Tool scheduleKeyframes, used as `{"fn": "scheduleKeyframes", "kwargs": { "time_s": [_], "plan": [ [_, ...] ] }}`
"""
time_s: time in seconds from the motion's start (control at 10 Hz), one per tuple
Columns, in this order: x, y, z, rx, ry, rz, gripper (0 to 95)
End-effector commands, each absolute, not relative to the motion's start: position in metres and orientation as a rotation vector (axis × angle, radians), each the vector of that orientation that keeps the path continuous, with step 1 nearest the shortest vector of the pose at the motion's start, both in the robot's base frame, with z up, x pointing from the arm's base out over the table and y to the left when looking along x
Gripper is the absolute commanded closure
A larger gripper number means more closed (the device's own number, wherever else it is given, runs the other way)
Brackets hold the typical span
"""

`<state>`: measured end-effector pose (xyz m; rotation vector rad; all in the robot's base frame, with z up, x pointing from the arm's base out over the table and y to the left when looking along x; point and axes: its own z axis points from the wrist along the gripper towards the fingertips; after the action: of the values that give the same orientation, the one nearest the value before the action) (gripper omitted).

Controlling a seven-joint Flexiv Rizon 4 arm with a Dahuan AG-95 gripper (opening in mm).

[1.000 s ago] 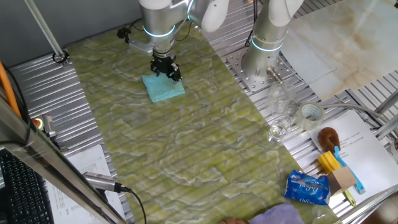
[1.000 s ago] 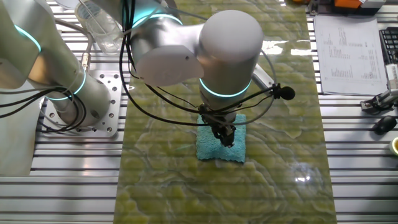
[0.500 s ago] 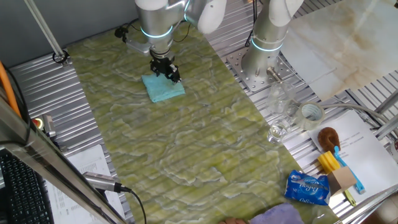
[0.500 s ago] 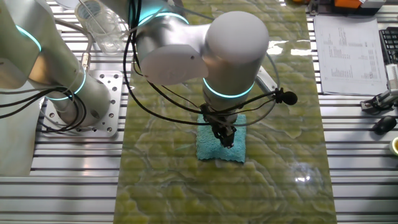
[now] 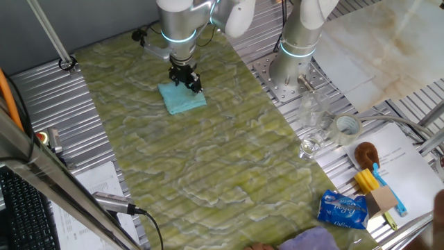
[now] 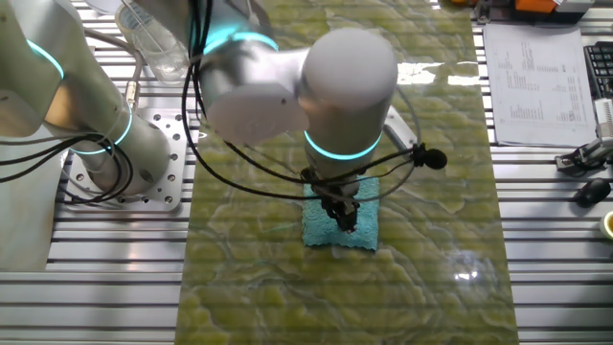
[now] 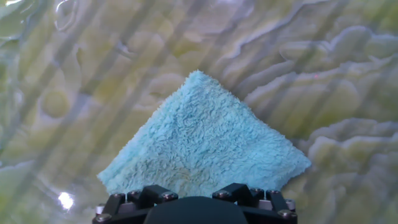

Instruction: Clean the table with a cloth

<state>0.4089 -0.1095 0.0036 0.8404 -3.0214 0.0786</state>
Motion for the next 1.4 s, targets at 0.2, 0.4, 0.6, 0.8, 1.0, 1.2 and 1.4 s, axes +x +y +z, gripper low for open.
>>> {"fn": "scheduleKeyframes", "kwargs": {
  "time_s": [0.2,0.4,0.6,0.8,1.0,1.2,1.4],
  "plan": [
    [0.4081,-0.1100,0.0083,0.840,-3.024,0.074,19.0],
    [0.4081,-0.1098,0.0083,0.843,-3.026,0.070,19.0],
    [0.4086,-0.1092,0.0061,0.851,-3.028,0.070,19.0],
    [0.4093,-0.1069,0.0054,0.853,-3.030,0.071,19.0],
    [0.4099,-0.1062,0.0064,0.864,-3.024,0.068,19.0],
    [0.4100,-0.1055,0.0066,0.868,-3.027,0.063,19.0],
    [0.4104,-0.1031,0.0057,0.871,-3.026,0.064,19.0]
  ]
}}
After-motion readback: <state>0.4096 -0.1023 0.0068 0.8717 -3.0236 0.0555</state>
